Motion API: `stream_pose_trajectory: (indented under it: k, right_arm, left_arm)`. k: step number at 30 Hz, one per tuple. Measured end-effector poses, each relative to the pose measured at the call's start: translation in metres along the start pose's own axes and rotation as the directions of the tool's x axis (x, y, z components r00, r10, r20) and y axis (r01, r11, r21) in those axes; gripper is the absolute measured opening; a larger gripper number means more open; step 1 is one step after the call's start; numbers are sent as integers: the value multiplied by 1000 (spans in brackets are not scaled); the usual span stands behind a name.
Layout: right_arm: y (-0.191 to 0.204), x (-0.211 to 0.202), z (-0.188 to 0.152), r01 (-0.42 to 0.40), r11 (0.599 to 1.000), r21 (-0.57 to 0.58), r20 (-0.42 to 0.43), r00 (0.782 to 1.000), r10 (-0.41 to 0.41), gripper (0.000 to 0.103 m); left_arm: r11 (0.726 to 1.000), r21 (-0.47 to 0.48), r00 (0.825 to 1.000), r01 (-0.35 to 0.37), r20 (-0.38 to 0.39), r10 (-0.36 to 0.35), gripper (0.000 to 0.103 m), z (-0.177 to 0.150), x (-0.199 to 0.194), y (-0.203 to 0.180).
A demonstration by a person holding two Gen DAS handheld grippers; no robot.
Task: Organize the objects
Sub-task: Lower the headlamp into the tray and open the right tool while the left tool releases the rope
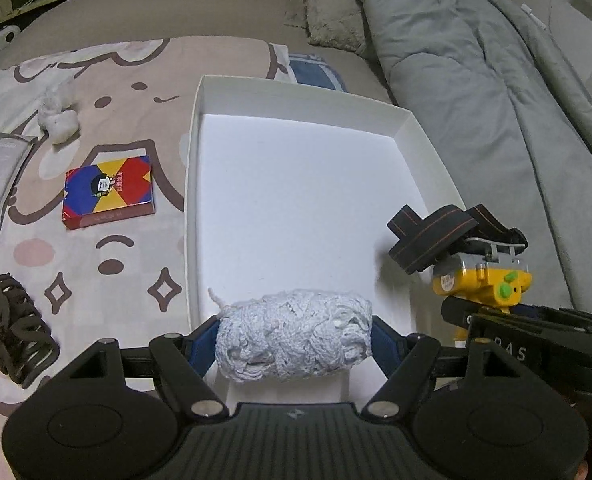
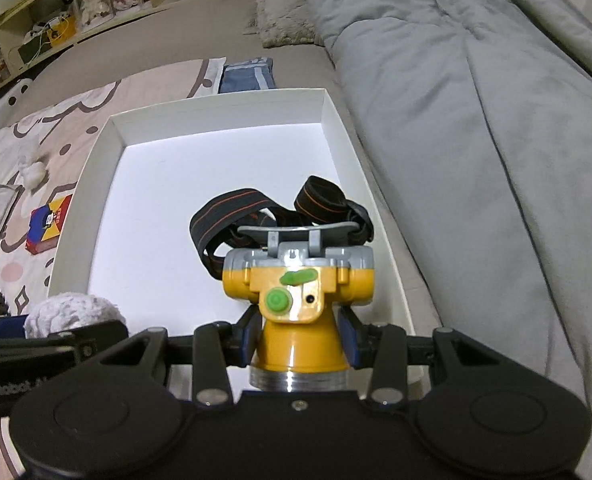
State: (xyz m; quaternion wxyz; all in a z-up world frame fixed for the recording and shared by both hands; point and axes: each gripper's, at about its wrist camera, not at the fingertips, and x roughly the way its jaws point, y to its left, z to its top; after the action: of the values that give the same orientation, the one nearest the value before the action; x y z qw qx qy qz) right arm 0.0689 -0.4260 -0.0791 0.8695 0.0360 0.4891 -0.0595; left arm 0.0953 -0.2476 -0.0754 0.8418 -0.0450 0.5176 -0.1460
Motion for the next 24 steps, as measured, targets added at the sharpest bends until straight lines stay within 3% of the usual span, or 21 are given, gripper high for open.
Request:
stream_pose_trajectory:
  k: [6, 7, 8, 9, 10, 18, 24]
  right_arm:
    - [-1, 7, -2, 5, 1000, -6, -18, 1000, -5, 43]
    - [-2, 8, -1, 5, 1000, 10, -17, 1000, -5, 45]
    - [-3, 7, -2, 7, 1000, 29, -2, 1000, -7, 50]
    - [-4, 4, -1, 13, 999, 40, 21, 1000, -13, 69]
    - [-4, 1, -1, 23, 999, 43, 36, 999, -25, 77]
    - [2, -2, -2, 99, 995, -17, 3, 995, -99, 77]
    - [-2, -4, -3, 93, 996, -1, -4, 996, -93, 77]
  left_arm:
    - [1000, 8, 1000, -1, -28, 2, 78, 1, 7, -4]
    - [1000, 8, 999, 3, -37, -2, 82, 1, 8, -4]
    - [1000, 6, 999, 3, -51, -3, 87, 1, 10, -4]
    - [1000, 2, 998, 1, -57, -1, 88, 1, 10, -3]
    - [1000, -6, 998, -1, -56, 1, 89, 1, 9, -3]
    - [1000, 4, 999, -7, -49, 7, 89, 4, 1, -3]
    - [1000, 17, 999, -14, -37, 15, 89, 6, -5, -4]
